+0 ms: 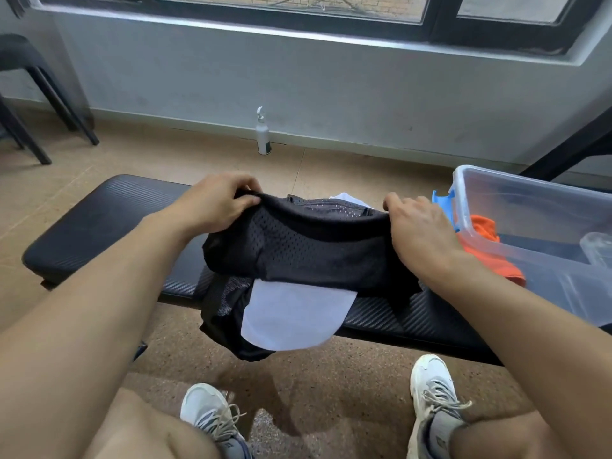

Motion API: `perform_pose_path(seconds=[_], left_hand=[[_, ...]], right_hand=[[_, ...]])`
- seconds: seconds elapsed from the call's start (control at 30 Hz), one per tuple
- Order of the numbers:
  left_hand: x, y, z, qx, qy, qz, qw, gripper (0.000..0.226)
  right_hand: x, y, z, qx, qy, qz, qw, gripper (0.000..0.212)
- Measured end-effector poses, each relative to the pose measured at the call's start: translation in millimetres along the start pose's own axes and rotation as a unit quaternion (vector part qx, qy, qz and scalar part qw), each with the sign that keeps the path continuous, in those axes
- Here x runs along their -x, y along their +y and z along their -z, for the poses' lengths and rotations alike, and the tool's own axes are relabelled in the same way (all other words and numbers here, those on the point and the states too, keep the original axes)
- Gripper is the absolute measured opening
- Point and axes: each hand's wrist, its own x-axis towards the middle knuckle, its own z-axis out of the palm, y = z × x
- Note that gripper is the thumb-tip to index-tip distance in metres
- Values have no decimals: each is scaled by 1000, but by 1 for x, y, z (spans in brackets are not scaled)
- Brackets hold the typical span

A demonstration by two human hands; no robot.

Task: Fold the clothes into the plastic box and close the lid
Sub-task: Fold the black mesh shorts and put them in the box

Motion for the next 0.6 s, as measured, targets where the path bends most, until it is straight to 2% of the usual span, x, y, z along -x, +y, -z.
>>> perform_pose_path(seconds=[0.13,0.23,0.37,0.47,0.53,0.6], left_hand=[[-25,13,-19,-58,128,-3,990,13],[-39,23,-35,-84,172,-5,982,17],[-50,16,-56,-118,185,15,975,20],[-51,10,-65,-100,197,41,974,22],[-49,5,-64,-77,211,45,974,37],[-41,2,-57,-63,191,10,980,42]], right_hand=[[-18,-3,-7,80,-35,-36,995,27],[-29,-5,-14,99,-44,-48,993,26],[-35,0,-18,132,-67,-53,988,25],[-33,-2,-13,167,-75,-50,982,36],[-28,-11,-8,161,-66,-19,985,50],[-15,-28,-5,120,-51,47,990,60]])
